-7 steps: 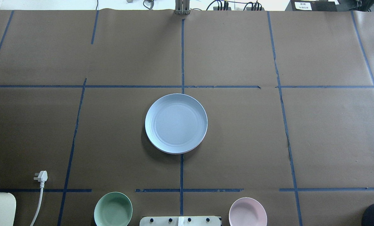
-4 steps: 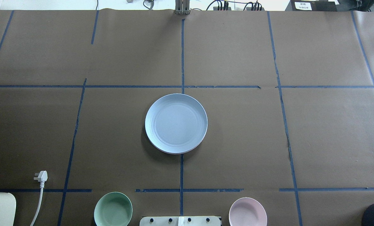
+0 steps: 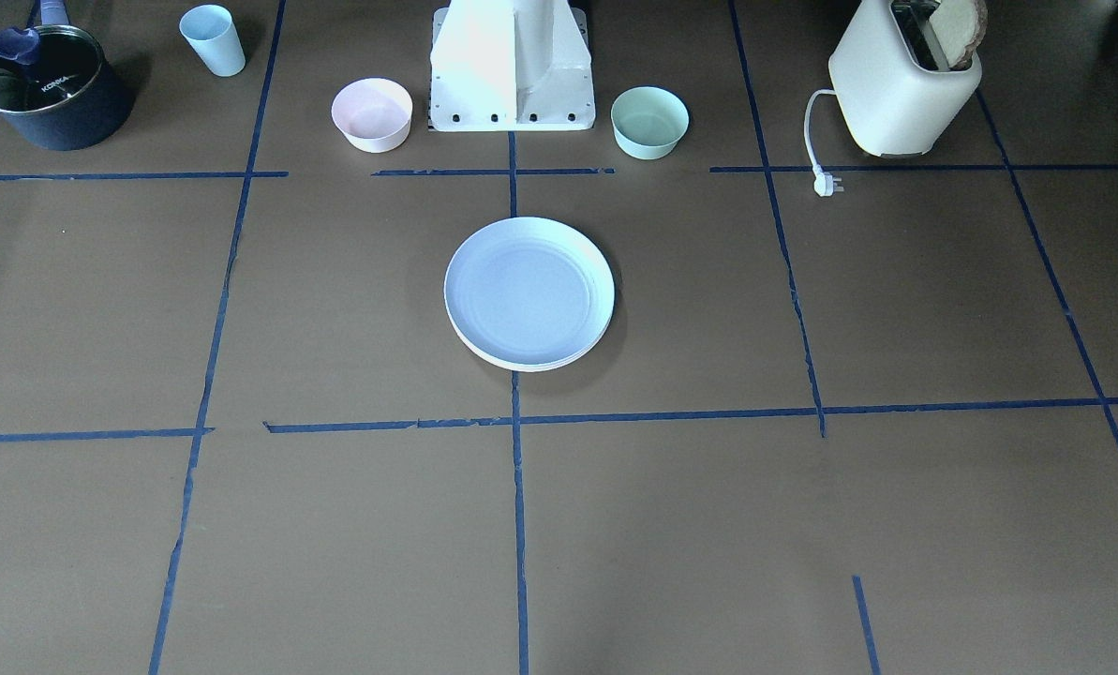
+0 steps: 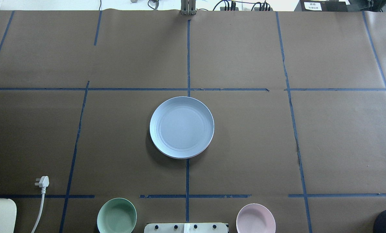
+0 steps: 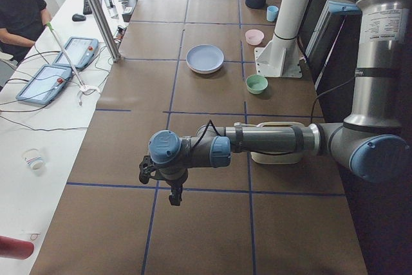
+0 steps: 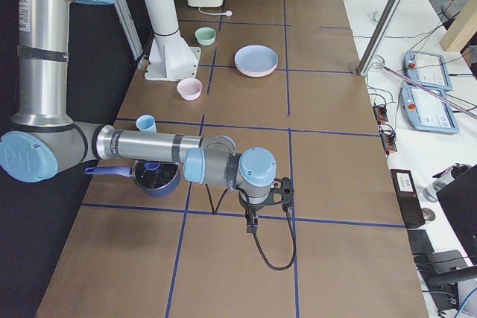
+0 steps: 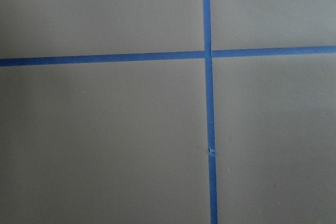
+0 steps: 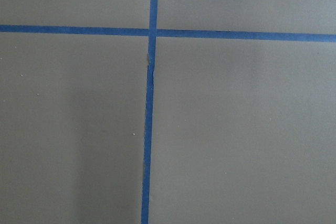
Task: Stack three plates with pink and blue
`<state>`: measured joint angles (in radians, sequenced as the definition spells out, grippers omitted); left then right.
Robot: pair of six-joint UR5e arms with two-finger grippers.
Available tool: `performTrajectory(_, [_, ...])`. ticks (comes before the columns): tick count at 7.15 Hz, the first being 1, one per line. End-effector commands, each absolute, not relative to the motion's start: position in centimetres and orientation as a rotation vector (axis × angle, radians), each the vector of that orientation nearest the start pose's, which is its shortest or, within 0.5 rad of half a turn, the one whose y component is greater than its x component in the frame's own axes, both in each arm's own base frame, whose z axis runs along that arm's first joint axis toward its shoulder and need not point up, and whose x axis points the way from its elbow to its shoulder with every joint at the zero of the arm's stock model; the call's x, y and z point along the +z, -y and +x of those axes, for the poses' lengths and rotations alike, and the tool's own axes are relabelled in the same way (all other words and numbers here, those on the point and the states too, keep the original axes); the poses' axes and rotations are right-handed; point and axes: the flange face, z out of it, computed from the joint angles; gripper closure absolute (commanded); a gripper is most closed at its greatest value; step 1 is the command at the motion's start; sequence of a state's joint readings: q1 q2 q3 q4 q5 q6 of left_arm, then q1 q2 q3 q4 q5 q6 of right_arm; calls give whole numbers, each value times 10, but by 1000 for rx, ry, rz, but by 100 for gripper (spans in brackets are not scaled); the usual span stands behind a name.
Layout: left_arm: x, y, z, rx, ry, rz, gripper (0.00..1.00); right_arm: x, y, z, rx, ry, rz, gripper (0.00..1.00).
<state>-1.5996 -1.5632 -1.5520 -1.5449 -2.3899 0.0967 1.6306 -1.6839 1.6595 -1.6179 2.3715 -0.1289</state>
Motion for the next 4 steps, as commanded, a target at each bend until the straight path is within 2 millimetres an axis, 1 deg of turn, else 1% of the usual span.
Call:
performTrajectory(1, [670, 483, -75, 42, -819, 4, 0, 671, 435, 88, -36, 803, 7, 0])
performTrajectory(4, [671, 483, -76, 41, -814, 3, 0, 671, 435, 88, -35, 803, 7, 0])
